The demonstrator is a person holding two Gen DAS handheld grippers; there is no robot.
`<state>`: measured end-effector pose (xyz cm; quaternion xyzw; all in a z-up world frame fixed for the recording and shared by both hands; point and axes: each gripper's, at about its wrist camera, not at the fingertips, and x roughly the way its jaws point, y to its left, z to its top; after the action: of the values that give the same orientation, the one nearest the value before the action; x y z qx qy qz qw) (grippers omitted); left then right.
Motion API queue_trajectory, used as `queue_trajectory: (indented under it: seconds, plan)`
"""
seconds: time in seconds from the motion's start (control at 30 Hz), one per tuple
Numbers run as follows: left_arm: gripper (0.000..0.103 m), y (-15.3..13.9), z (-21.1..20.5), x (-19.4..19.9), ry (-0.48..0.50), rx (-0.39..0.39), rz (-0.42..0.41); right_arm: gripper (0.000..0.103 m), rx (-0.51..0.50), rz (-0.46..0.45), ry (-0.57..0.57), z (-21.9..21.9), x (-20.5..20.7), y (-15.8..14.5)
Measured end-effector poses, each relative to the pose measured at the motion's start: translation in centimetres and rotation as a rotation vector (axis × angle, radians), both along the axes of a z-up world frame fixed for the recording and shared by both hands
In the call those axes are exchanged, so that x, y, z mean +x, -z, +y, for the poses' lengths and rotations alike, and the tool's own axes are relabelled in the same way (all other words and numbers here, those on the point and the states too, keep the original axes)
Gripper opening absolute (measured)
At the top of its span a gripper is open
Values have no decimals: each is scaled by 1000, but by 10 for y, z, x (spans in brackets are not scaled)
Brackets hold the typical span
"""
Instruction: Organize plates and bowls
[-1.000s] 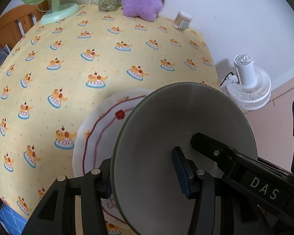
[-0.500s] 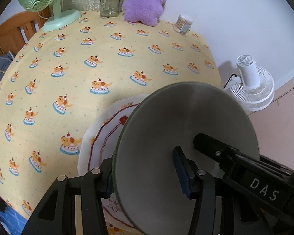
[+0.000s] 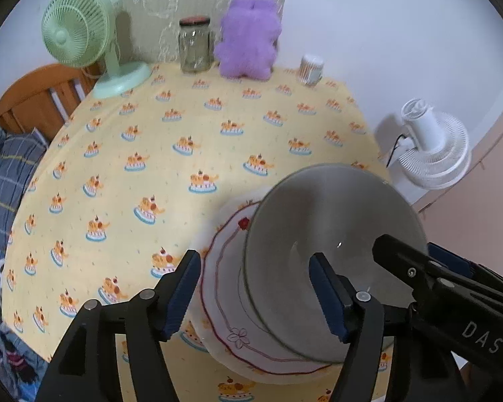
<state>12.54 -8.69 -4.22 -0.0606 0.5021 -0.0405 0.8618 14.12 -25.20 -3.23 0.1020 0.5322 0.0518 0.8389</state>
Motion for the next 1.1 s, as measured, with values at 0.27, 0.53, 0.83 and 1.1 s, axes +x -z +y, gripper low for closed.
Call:
queue_trajectory:
  seconds: [0.27,0.53,0.83,1.1]
  plan:
    - [88,-29,39,-24,74,6,-157,80,-106,-157,87,31,-35,-36]
    - [97,-40,102,-48,90,-3,-234,86,-178,-297,140,80,-77,-56]
    - [98,-15,154,-77,88,90,-270,92,-200,-322,178,128,-113,-40]
    - [98,10,185,-111,31,69,-342,92,-213,-434,171,152,-143,-11]
